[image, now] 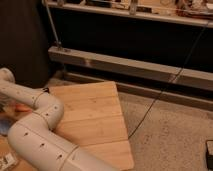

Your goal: Place the pepper on the white sponge

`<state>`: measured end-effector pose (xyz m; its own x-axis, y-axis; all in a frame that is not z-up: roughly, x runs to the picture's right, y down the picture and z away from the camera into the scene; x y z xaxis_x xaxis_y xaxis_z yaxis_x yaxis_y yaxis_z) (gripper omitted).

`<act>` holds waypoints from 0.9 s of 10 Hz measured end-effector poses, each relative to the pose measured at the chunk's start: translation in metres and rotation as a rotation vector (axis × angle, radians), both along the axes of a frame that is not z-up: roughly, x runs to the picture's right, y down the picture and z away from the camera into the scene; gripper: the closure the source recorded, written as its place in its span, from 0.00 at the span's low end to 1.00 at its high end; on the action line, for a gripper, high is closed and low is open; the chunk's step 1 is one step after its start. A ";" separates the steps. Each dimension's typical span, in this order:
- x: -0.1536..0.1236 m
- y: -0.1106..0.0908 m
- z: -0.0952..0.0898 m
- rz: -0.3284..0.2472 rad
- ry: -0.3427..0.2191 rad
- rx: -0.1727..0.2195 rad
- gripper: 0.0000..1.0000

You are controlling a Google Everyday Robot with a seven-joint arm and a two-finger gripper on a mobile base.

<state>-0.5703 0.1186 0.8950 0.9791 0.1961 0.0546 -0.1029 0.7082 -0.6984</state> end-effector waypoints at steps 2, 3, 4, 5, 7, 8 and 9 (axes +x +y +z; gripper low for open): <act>0.000 0.001 0.000 -0.002 0.002 -0.004 0.57; 0.000 0.001 0.000 -0.003 0.002 -0.005 0.57; 0.001 0.002 -0.001 -0.008 0.003 -0.007 0.57; 0.001 0.003 -0.001 -0.011 0.003 -0.009 0.57; 0.001 0.005 -0.002 -0.023 0.004 -0.013 0.57; 0.001 0.005 -0.003 -0.027 0.003 -0.013 0.57; 0.000 0.004 -0.006 -0.030 0.000 -0.010 0.57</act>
